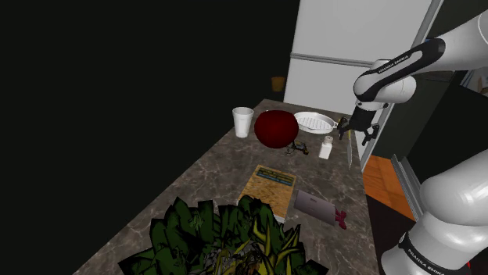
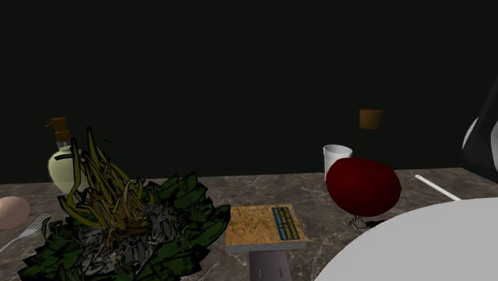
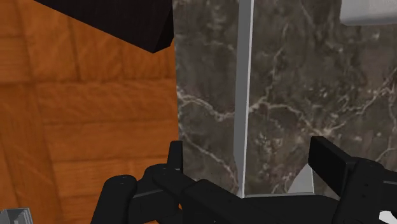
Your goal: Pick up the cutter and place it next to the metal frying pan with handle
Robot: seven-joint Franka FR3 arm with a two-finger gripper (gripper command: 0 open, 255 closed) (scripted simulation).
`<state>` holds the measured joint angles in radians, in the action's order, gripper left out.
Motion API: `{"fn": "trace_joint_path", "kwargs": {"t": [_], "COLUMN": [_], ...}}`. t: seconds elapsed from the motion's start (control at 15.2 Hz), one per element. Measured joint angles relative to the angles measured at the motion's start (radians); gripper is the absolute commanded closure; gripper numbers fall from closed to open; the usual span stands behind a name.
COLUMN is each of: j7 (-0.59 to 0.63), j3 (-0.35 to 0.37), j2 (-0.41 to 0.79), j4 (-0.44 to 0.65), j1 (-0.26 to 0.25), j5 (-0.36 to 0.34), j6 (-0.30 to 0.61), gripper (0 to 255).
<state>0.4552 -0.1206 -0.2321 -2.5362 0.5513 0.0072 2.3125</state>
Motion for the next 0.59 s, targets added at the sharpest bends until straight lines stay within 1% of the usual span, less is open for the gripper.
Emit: {"fn": "trace_joint_path", "kwargs": {"t": [0.13,0.2,0.59], "j7": [0.001,0.004,0.005], "j3": [0.000,0.001,0.002], "j2": [-0.039,-0.049,-0.054], "j4": [0.028,0.034,0.047], "j1": [0.004,0.004,0.004], "j5": [-0.006,-0.007,-0.008], "j6": [-0.067,-0.083,-0.101], "gripper": [0,0,0]}}
